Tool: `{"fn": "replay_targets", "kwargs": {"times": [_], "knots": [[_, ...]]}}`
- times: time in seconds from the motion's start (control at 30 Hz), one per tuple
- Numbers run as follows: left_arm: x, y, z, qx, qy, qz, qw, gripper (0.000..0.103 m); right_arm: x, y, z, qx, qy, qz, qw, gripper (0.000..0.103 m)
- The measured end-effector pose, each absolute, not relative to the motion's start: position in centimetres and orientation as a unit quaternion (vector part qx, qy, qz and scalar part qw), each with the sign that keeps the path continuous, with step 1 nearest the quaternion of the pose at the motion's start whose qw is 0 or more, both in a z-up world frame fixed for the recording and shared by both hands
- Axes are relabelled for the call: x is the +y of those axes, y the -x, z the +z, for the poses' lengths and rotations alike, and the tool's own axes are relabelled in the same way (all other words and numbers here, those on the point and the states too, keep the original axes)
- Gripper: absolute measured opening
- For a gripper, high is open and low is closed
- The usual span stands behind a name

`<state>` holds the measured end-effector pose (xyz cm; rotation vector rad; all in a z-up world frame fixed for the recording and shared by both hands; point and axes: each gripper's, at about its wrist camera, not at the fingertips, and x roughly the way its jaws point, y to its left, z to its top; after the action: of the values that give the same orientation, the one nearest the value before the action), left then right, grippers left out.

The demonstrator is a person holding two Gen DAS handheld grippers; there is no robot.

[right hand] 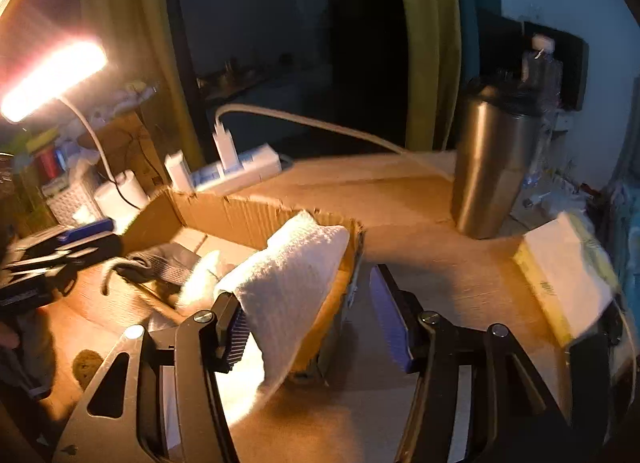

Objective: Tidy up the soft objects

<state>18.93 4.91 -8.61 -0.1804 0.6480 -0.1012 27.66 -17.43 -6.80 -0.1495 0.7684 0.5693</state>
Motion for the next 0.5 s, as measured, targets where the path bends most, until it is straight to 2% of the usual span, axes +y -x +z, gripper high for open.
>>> {"fn": "replay_targets", "kwargs": {"times": [0.07,0.17,0.5], "knots": [[4.9,-18.6,-8.4,0.315,0.088,-0.048,0.944,0.051,-15.9,-28.7,-8.7,0.411,0.104,0.253,0.869,0.061],[4.9,-18.1,-8.1,0.313,0.088,-0.047,0.944,0.051,-15.3,-28.6,-9.7,0.425,0.097,0.263,0.861,0.061],[5.2,-16.7,-8.0,0.314,0.091,-0.043,0.944,0.051,-17.3,-23.8,-4.6,0.366,0.094,0.285,0.881,0.061]]}}
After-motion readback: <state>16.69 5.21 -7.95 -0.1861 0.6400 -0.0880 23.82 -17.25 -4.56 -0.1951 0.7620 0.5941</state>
